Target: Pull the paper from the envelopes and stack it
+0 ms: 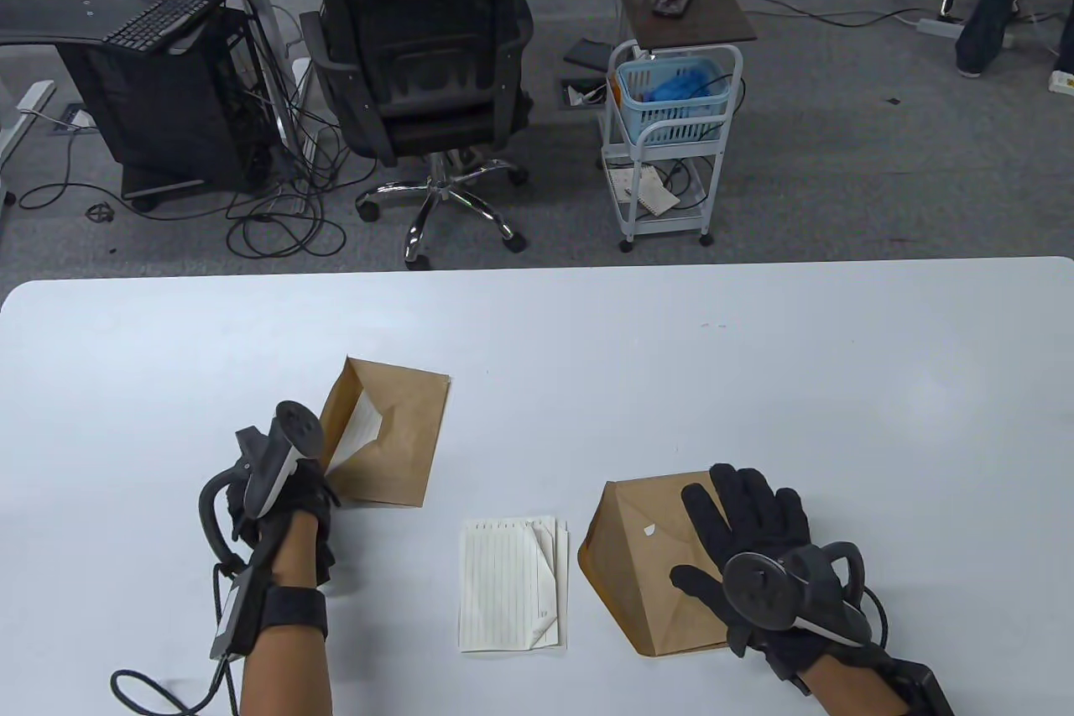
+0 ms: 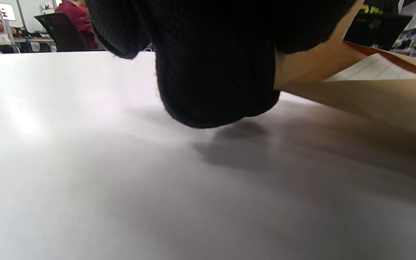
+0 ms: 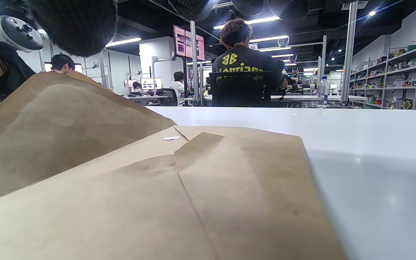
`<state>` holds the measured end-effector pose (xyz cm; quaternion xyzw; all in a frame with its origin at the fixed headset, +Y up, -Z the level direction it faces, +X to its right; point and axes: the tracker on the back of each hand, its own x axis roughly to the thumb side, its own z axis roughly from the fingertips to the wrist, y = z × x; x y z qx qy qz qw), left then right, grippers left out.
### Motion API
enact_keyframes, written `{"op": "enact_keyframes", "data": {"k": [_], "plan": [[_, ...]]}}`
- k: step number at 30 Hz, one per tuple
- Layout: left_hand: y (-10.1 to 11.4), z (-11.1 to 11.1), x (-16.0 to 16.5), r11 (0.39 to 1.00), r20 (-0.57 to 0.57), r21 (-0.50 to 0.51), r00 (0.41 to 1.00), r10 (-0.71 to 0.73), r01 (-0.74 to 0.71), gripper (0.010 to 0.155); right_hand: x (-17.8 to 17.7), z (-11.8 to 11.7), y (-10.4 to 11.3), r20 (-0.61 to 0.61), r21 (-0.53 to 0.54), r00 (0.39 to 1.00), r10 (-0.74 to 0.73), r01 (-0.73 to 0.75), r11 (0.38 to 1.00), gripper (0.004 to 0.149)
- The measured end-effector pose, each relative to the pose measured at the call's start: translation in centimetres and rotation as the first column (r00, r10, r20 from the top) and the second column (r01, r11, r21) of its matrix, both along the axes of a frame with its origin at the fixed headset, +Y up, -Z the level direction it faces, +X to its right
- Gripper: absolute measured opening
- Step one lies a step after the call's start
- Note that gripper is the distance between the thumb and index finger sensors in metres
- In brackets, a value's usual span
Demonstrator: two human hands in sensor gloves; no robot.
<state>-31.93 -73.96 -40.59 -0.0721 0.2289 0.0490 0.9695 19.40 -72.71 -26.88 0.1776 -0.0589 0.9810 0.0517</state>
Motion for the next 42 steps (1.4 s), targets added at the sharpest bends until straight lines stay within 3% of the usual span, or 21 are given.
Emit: {"op": "enact_keyframes", "data": {"k": [6, 10, 12, 16, 21, 28, 31, 33, 37, 40, 42], "plan": [[1.9, 1.6, 0.2, 0.955, 0.061, 0.151, 0.966, 0.25, -0.256, 0.045, 0.0, 0.0, 0.0, 0.002, -0.003, 1.0, -0.013, 0.013, 1.0, 0.083], [3.7, 2.9, 1.1, 0.824, 0.163, 0.248, 0.861, 0.483, -0.509, 0.045, -0.1, 0.1, -0.2, 0.002, -0.018, 0.999, -0.049, 0.049, 0.999, 0.083], [4.5, 3.5, 1.9, 0.781, 0.224, 0.267, 0.825, 0.52, -0.565, 0.045, -0.1, 0.1, -0.2, 0.002, -0.022, 0.998, -0.059, 0.059, 0.998, 0.083], [5.5, 5.1, 4.4, 0.681, 0.348, 0.251, 0.72, 0.6, -0.688, 0.045, -0.1, 0.1, -0.3, 0.001, -0.025, 0.996, -0.087, 0.087, 0.996, 0.083], [5.8, 6.9, 7.9, 0.645, 0.464, 0.2, 0.651, 0.6, -0.737, 0.045, 0.2, 0.0, -0.4, 0.01, -0.053, 0.988, -0.155, 0.155, 0.986, 0.084], [3.9, 9.3, 12.7, 0.6, 0.563, 0.079, 0.532, 0.632, -0.796, 0.045, 0.6, -0.1, -0.2, -0.018, -0.11, 0.926, -0.377, 0.373, 0.921, 0.087], [2.6, 10.2, 14.5, 0.579, 0.598, 0.041, 0.485, 0.638, -0.814, 0.045, 0.8, -0.2, -0.4, -0.01, -0.185, 0.849, -0.528, 0.517, 0.836, 0.091], [1.8, 10.6, 15.5, 0.55, 0.608, 0.019, 0.447, 0.656, -0.835, 0.045, 0.9, -0.5, -0.8, -0.008, -0.261, 0.767, -0.641, 0.617, 0.742, 0.094], [0.8, 11.3, 17.2, 0.518, 0.64, -0.019, 0.387, 0.664, -0.855, 0.045, 1.1, -0.8, -1.7, 0.155, -0.344, 0.534, -0.831, 0.818, 0.461, 0.089], [0.5, 11.4, 17.6, 0.514, 0.656, -0.023, 0.374, 0.655, -0.858, 0.045, 1.6, -1.0, -1.9, 0.204, -0.325, 0.481, -0.853, 0.855, 0.405, 0.081], [0.1, 11.4, 18.0, 0.527, 0.672, -0.098, 0.335, 0.661, -0.844, 0.045, 1.7, -1.1, -2.0, 0.211, -0.33, 0.439, -0.873, 0.873, 0.359, 0.071]]}}
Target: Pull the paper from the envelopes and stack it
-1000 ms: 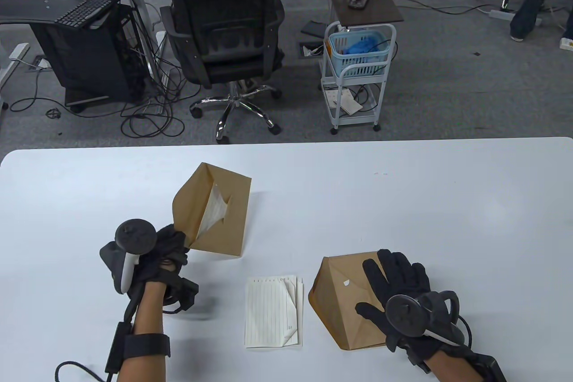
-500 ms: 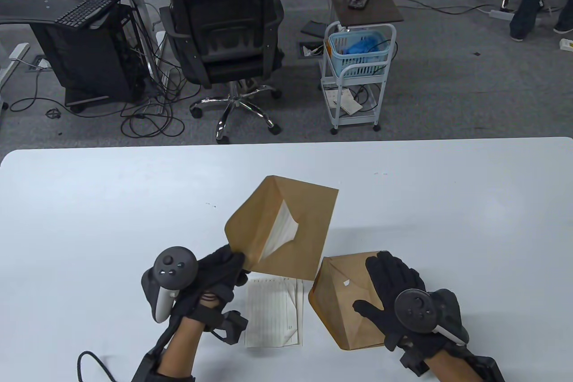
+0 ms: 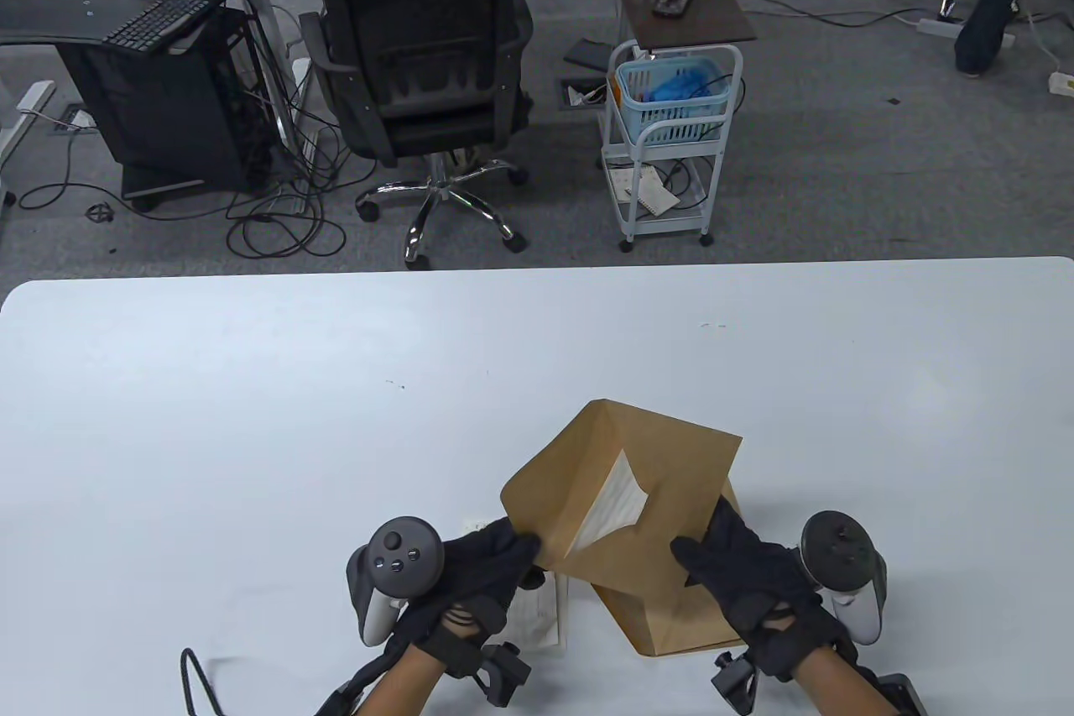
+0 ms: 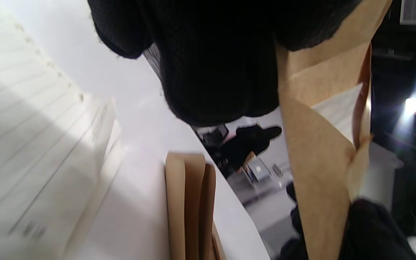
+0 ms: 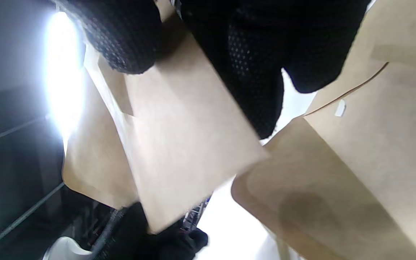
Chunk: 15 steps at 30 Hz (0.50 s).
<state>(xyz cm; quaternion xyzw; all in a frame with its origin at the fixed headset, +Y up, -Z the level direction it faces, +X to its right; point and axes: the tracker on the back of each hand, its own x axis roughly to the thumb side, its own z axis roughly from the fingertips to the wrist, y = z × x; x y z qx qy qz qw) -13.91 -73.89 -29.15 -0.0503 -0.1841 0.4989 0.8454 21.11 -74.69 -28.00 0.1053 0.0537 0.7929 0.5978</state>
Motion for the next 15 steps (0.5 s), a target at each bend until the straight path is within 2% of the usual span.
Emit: {"op": "enact_keyframes", "data": {"k": [4, 6, 8, 9, 10, 13, 14, 15], "plan": [[0.0, 0.2, 0.2, 0.991, -0.044, 0.048, 0.992, -0.119, 0.121, 0.045, -0.3, 0.2, 0.0, -0.013, 0.011, 1.0, -0.013, 0.013, 1.0, 0.056], [0.3, 0.4, -0.1, 0.981, -0.133, 0.088, 0.978, -0.163, 0.176, 0.046, -0.6, 0.3, 0.2, -0.034, 0.03, 0.999, 0.007, -0.006, 1.0, 0.052], [0.8, 0.4, -0.9, 0.947, -0.262, 0.142, 0.933, -0.246, 0.289, 0.059, -1.0, 0.5, 0.4, -0.059, 0.038, 0.998, 0.011, -0.009, 0.999, 0.05], [1.0, 0.4, -1.1, 0.933, -0.289, 0.153, 0.918, -0.272, 0.325, 0.068, -1.0, 0.6, 0.4, -0.066, 0.036, 0.998, 0.009, -0.006, 0.999, 0.049], [1.2, 0.4, -1.5, 0.903, -0.344, 0.17, 0.882, -0.322, 0.395, 0.077, -1.2, 0.6, 0.4, -0.082, 0.031, 0.997, -0.005, 0.007, 0.999, 0.049], [2.0, 0.9, -1.7, 0.799, -0.451, 0.236, 0.791, -0.414, 0.553, 0.09, -1.5, 0.7, 0.3, -0.133, 0.014, 0.991, -0.001, 0.003, 1.0, 0.048], [2.2, 1.2, -1.5, 0.755, -0.473, 0.258, 0.76, -0.446, 0.603, 0.091, -1.6, 0.8, 0.3, -0.141, 0.013, 0.99, -0.003, 0.005, 1.0, 0.048], [2.4, 1.6, -1.0, 0.669, -0.506, 0.288, 0.702, -0.501, 0.685, 0.091, -1.8, 0.9, 0.2, -0.153, 0.005, 0.988, -0.01, 0.011, 1.0, 0.048]]}}
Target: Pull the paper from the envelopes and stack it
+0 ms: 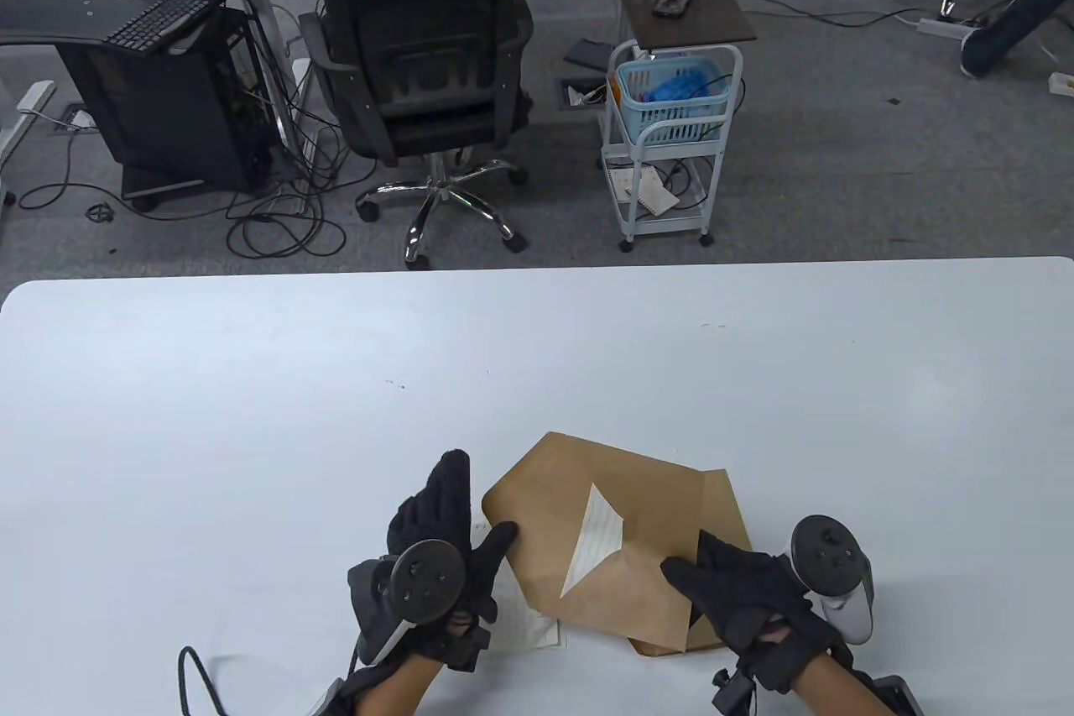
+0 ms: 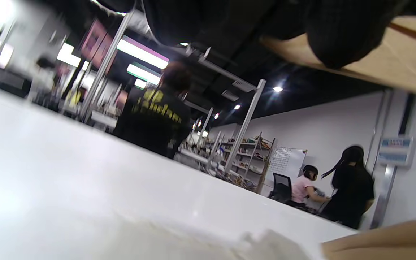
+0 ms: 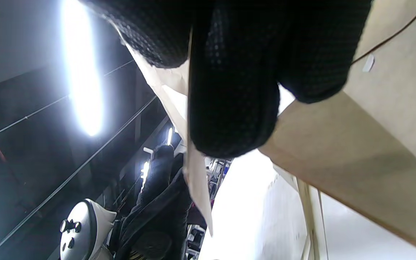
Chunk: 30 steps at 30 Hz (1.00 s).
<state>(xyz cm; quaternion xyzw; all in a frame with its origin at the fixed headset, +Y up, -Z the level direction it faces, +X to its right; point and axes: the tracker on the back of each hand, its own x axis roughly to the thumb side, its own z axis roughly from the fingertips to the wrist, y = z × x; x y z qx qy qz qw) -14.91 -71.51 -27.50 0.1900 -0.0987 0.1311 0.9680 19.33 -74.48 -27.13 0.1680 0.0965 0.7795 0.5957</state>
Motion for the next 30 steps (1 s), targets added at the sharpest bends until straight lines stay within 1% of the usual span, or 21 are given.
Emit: {"op": "enact_keyframes", "data": {"k": [2, 3, 4, 5, 6, 8, 9, 10, 12, 13, 14, 16, 18, 19, 21, 24, 26, 27, 30], "plan": [[0.2, 0.8, 1.1, 0.98, 0.012, 0.09, 0.984, -0.18, 0.178, 0.088, -0.2, 0.1, -0.1, -0.009, -0.014, 1.0, -0.013, 0.013, 1.0, 0.049], [0.1, 1.2, 1.8, 0.962, 0.051, 0.133, 0.968, -0.245, 0.237, 0.084, -0.2, 0.1, -0.1, -0.014, -0.019, 1.0, -0.026, 0.025, 1.0, 0.05], [0.0, 1.5, 2.6, 0.946, 0.11, 0.161, 0.947, -0.301, 0.282, 0.078, -0.3, 0.1, -0.1, -0.019, -0.021, 0.999, -0.039, 0.039, 0.999, 0.051], [-0.1, 1.9, 3.5, 0.934, 0.158, 0.165, 0.926, -0.343, 0.317, 0.066, -0.4, 0.1, -0.1, -0.026, -0.023, 0.998, -0.056, 0.056, 0.998, 0.051], [-0.3, 2.0, 4.0, 0.932, 0.183, 0.148, 0.917, -0.354, 0.331, 0.058, -0.4, 0.1, -0.1, -0.031, -0.023, 0.997, -0.066, 0.065, 0.998, 0.051], [-0.7, 2.1, 4.8, 0.958, 0.267, 0.07, 0.92, -0.288, 0.28, 0.055, -0.4, 0.1, 0.0, -0.05, -0.03, 0.996, -0.071, 0.07, 0.997, 0.053], [-0.8, 2.0, 4.9, 0.976, 0.297, 0.022, 0.93, -0.215, 0.218, 0.055, -0.4, 0.1, 0.0, -0.063, -0.028, 0.995, -0.075, 0.073, 0.997, 0.054], [-0.9, 2.0, 4.8, 0.988, 0.313, -0.033, 0.94, -0.134, 0.152, 0.056, -0.4, 0.1, 0.0, -0.077, -0.028, 0.994, -0.082, 0.08, 0.996, 0.054], [-0.8, 1.7, 4.3, 0.992, 0.328, -0.118, 0.945, -0.004, 0.045, 0.055, -0.4, 0.0, 0.0, -0.104, -0.052, 0.988, -0.117, 0.112, 0.992, 0.054], [-0.8, 1.5, 3.9, 0.983, 0.326, -0.179, 0.941, 0.09, -0.032, 0.055, -0.3, 0.0, 0.0, -0.109, -0.072, 0.984, -0.139, 0.132, 0.989, 0.054], [-0.9, 1.4, 3.6, 0.972, 0.325, -0.218, 0.933, 0.154, -0.084, 0.055, -0.3, 0.0, 0.0, -0.112, -0.081, 0.983, -0.146, 0.137, 0.987, 0.054], [-1.0, 1.0, 3.0, 0.928, 0.318, -0.308, 0.896, 0.309, -0.21, 0.054, -0.3, -0.2, -0.3, -0.158, -0.107, 0.971, -0.178, 0.163, 0.981, 0.053], [-1.3, 0.7, 2.6, 0.885, 0.294, -0.376, 0.87, 0.396, -0.275, 0.054, -0.7, -0.2, -0.4, -0.225, -0.158, 0.941, -0.251, 0.219, 0.963, 0.049], [-1.4, 0.6, 2.4, 0.862, 0.287, -0.402, 0.852, 0.438, -0.308, 0.055, -0.9, -0.1, -0.4, -0.222, -0.165, 0.942, -0.251, 0.217, 0.962, 0.049], [-1.6, 0.6, 2.4, 0.826, 0.286, -0.442, 0.818, 0.498, -0.349, 0.057, -1.2, 0.0, -0.3, -0.226, -0.129, 0.952, -0.207, 0.182, 0.975, 0.049], [-1.6, 0.6, 2.9, 0.771, 0.275, -0.505, 0.774, 0.571, -0.389, 0.058, -1.6, 0.2, -0.1, -0.289, -0.093, 0.947, -0.141, 0.119, 0.989, 0.048], [-1.5, 0.6, 3.4, 0.754, 0.28, -0.539, 0.764, 0.581, -0.376, 0.058, -2.0, 0.4, 0.1, -0.291, -0.074, 0.95, -0.115, 0.098, 0.992, 0.048], [-1.5, 0.6, 3.5, 0.749, 0.276, -0.541, 0.761, 0.588, -0.383, 0.056, -2.0, 0.5, 0.1, -0.289, -0.068, 0.951, -0.107, 0.091, 0.994, 0.048], [-1.5, 0.7, 3.5, 0.739, 0.222, -0.528, 0.772, 0.595, -0.418, 0.041, -2.3, 0.6, 0.3, -0.287, -0.024, 0.956, -0.054, 0.049, 0.998, 0.048]]}}
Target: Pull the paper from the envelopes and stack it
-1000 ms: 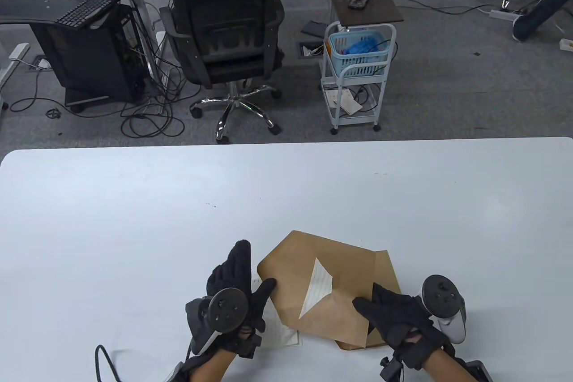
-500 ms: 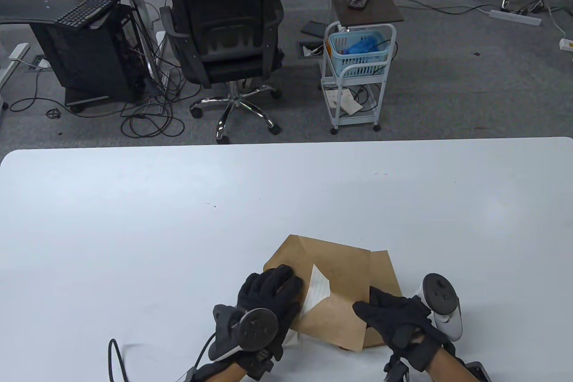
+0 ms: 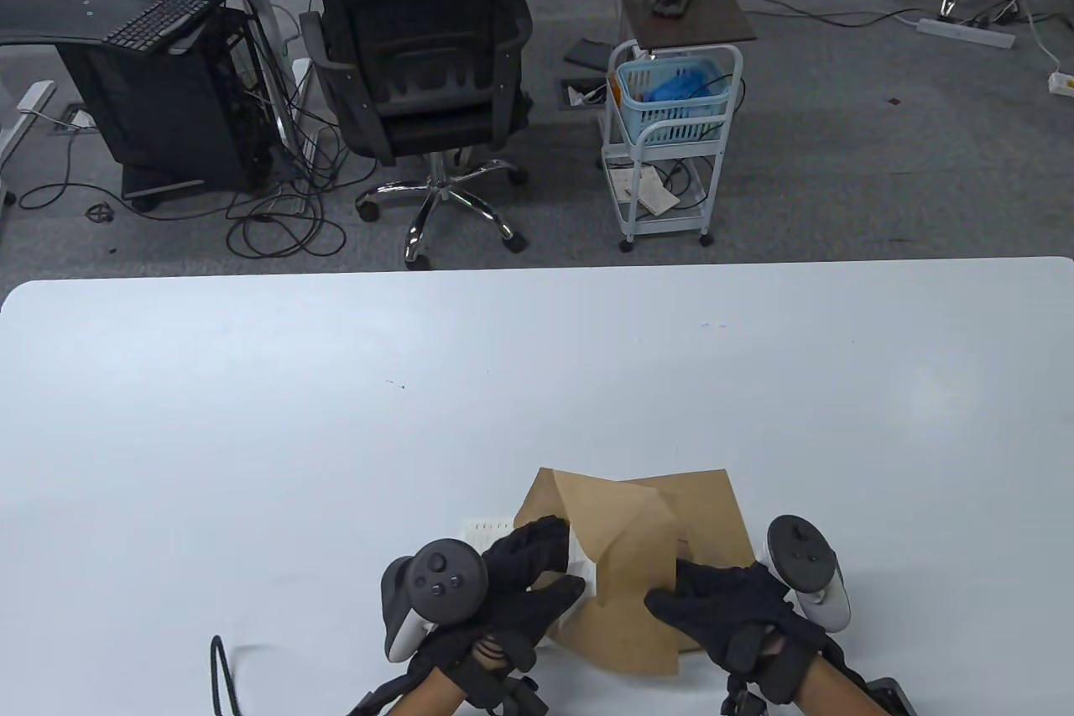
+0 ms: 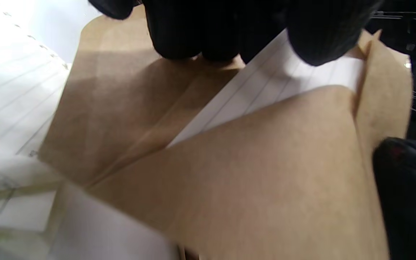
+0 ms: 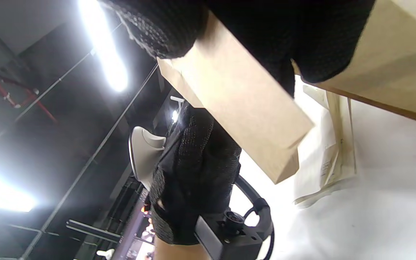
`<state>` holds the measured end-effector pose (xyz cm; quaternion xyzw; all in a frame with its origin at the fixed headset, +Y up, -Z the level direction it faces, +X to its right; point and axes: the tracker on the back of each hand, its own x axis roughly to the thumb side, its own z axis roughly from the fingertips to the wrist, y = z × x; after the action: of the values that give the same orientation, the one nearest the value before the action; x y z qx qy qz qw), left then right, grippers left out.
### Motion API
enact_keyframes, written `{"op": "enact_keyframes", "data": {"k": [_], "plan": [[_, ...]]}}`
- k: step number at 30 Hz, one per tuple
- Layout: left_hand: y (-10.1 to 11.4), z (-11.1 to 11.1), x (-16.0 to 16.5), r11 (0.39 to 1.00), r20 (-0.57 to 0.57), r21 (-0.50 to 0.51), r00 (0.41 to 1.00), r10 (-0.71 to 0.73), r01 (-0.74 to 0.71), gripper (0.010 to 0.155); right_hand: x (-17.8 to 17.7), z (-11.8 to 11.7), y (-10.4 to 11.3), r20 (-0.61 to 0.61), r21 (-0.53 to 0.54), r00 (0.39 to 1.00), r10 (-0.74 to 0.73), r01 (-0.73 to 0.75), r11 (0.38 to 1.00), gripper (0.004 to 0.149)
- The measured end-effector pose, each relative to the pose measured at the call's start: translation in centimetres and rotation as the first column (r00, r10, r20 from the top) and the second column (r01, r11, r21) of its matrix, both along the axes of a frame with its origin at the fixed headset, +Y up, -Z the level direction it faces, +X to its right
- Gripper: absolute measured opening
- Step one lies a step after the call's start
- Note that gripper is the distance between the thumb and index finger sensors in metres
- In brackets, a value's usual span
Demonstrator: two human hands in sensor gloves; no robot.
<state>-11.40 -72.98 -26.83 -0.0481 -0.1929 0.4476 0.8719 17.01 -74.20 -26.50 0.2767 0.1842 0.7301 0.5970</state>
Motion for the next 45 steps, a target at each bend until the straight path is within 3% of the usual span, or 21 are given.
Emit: {"op": "enact_keyframes", "data": {"k": [12, 17, 19, 24, 28, 32, 38, 41, 45], "plan": [[0.2, -0.6, -1.9, 0.998, -0.094, 0.023, 0.994, -0.054, 0.056, 0.036, 0.8, 0.1, 0.5, 0.12, 0.046, 0.992, 0.037, -0.043, 0.998, 0.048], [-0.3, -1.4, -3.9, 0.995, -0.081, -0.099, 0.997, -0.02, 0.012, 0.037, 1.7, 0.0, 0.8, 0.146, 0.067, 0.988, 0.048, -0.059, 0.996, 0.049], [-0.4, -1.6, -4.7, 0.993, -0.138, -0.11, 0.99, 0.025, -0.041, 0.037, 2.2, -0.1, 0.8, 0.166, 0.058, 0.986, 0.033, -0.043, 0.997, 0.049], [0.0, -2.4, -7.3, 0.999, -0.24, -0.051, 0.971, -0.011, -0.001, 0.038, 3.7, -0.6, 1.4, 0.221, 0.081, 0.975, 0.014, -0.033, 0.996, 0.049], [-0.1, -3.0, -9.0, 0.996, -0.272, -0.088, 0.962, -0.005, -0.02, 0.038, 5.5, -1.0, 2.0, 0.286, 0.085, 0.958, -0.033, 0.009, 0.996, 0.048], [-0.3, -3.5, -10.4, 0.993, -0.319, -0.106, 0.944, -0.09, 0.059, 0.042, 7.9, -1.5, 2.5, 0.375, 0.099, 0.924, -0.074, 0.04, 0.994, 0.048], [-1.6, -3.9, -9.2, 0.956, -0.205, -0.213, 0.948, -0.245, 0.201, 0.064, 10.4, -1.9, 2.3, 0.475, 0.067, 0.876, -0.082, 0.057, 0.996, 0.048], [-1.7, -3.7, -8.1, 0.932, -0.163, -0.207, 0.929, -0.333, 0.298, 0.075, 10.5, -1.9, 2.2, 0.488, 0.059, 0.869, -0.079, 0.057, 0.997, 0.048], [-1.6, -3.4, -7.1, 0.894, -0.159, -0.156, 0.883, -0.442, 0.42, 0.074, 10.0, -1.8, 2.3, 0.468, 0.066, 0.881, -0.062, 0.035, 0.997, 0.048]]}}
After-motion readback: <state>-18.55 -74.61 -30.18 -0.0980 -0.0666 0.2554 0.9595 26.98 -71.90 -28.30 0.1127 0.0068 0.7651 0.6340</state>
